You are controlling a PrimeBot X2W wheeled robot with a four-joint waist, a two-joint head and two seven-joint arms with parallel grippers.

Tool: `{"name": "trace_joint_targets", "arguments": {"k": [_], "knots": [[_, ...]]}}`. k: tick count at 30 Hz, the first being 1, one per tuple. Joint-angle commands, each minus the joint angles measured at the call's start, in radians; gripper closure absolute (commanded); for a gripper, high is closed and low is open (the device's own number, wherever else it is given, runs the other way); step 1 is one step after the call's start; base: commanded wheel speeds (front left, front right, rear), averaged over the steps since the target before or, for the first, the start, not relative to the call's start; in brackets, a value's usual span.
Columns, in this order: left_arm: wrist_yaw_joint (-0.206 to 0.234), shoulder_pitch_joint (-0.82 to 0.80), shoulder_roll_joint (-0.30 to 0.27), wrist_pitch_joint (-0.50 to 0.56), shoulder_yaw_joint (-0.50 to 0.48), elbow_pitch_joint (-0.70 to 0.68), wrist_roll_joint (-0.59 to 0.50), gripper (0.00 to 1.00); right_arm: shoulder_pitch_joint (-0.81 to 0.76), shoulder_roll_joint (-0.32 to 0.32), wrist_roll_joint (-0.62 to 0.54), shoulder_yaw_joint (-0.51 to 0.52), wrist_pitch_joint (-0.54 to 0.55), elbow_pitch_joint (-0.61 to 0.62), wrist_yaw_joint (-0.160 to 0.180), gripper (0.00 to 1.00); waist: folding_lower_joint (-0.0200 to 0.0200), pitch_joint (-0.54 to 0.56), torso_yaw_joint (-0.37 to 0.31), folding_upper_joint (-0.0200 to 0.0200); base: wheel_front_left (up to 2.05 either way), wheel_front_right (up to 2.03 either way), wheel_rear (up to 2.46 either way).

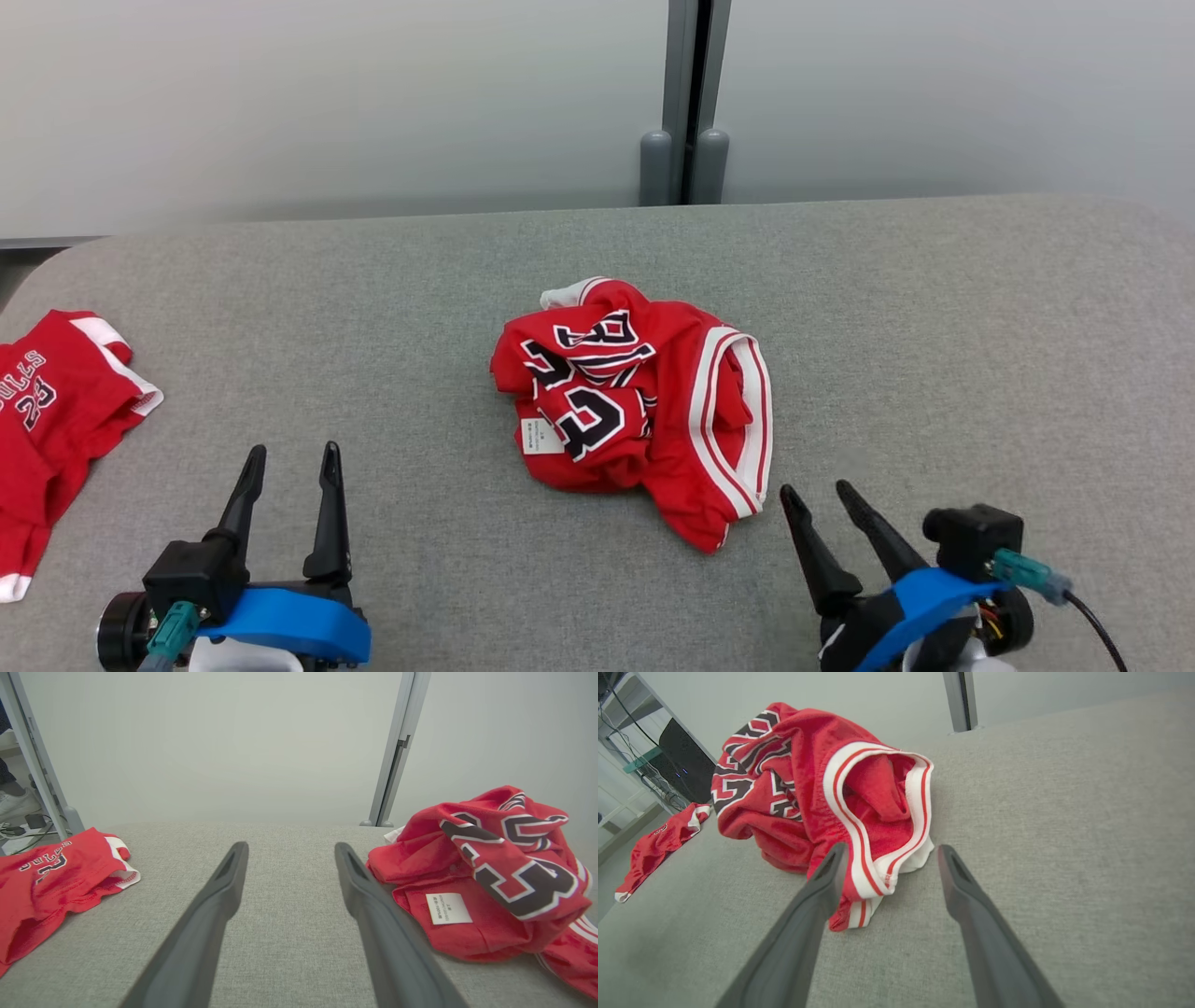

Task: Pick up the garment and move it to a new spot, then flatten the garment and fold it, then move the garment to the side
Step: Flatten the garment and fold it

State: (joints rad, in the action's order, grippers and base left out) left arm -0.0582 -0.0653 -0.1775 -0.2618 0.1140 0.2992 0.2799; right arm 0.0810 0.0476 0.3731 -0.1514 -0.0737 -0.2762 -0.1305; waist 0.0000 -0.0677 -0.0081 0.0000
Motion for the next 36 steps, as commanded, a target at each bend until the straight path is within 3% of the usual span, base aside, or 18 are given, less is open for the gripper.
{"name": "trace_joint_targets", "arguments": {"k": [1,8,15,16,17,19,22,26,31,33,34,36], "knots": [[-0.005,-0.02,0.005,-0.005,0.003,0.0,-0.009,0.0,0.042,0.006,0.03,-0.028,0.044,-0.031,0.0,0.0,0.0,-0.01,0.005,0.0,0.0,0.0,0.0],[-0.014,-0.05,0.02,-0.005,0.02,0.003,-0.02,0.0,0.163,0.005,0.124,-0.093,0.179,-0.242,0.0,0.0,0.0,-0.03,0.035,0.0,0.0,0.0,0.0],[-0.017,-0.07,0.03,-0.005,0.029,-0.008,-0.028,0.0,0.288,0.005,0.2,-0.172,0.156,-0.4,-0.001,0.0,0.0,-0.05,0.068,0.0,0.0,0.0,0.0],[-0.018,-0.072,0.03,-0.005,0.03,-0.008,-0.028,0.0,0.304,0.005,0.206,-0.185,0.144,-0.411,0.0,0.6,0.0,-0.051,0.071,0.0,0.0,0.0,0.0],[-0.017,-0.073,0.03,-0.005,0.029,-0.009,-0.028,0.0,0.318,0.005,0.205,-0.196,0.127,-0.417,-0.001,0.95,0.0,-0.051,0.073,0.0,0.0,0.0,0.0],[-0.017,-0.073,0.03,-0.005,0.028,-0.009,-0.029,0.0,0.325,0.005,0.204,-0.205,0.107,-0.421,-0.001,1.0,0.0,-0.051,0.074,0.0,0.0,0.0,0.0],[-0.013,-0.064,0.032,-0.005,0.024,-0.007,-0.027,0.0,0.347,0.005,0.199,-0.226,0.054,-0.396,-0.001,1.0,0.0,-0.045,0.073,0.0,0.0,0.0,0.0],[-0.012,-0.053,0.032,-0.005,0.02,-0.004,-0.024,0.0,0.376,0.004,0.212,-0.287,0.037,-0.237,-0.001,1.0,0.0,-0.028,0.063,0.0,0.0,0.0,0.0],[-0.01,-0.051,0.036,-0.005,0.014,-0.014,-0.022,0.0,0.43,0.004,0.229,-0.345,0.113,-0.01,-0.001,1.0,0.0,-0.02,0.048,0.0,0.0,0.0,0.0],[-0.01,-0.055,0.038,-0.005,0.015,-0.018,-0.022,0.0,0.471,0.004,0.286,-0.37,0.143,0.051,-0.001,1.0,0.0,-0.023,0.046,0.0,0.0,0.0,0.0],[-0.01,-0.063,0.039,-0.005,0.017,-0.022,-0.023,0.0,0.523,0.003,0.384,-0.395,0.146,0.09,-0.001,1.0,0.0,-0.028,0.047,0.0,0.0,0.0,0.0],[-0.01,-0.069,0.04,-0.005,0.017,-0.027,-0.025,0.0,0.603,0.004,0.426,-0.413,0.116,0.099,-0.001,1.0,0.0,-0.035,0.049,0.0,0.0,0.0,0.0]]}}
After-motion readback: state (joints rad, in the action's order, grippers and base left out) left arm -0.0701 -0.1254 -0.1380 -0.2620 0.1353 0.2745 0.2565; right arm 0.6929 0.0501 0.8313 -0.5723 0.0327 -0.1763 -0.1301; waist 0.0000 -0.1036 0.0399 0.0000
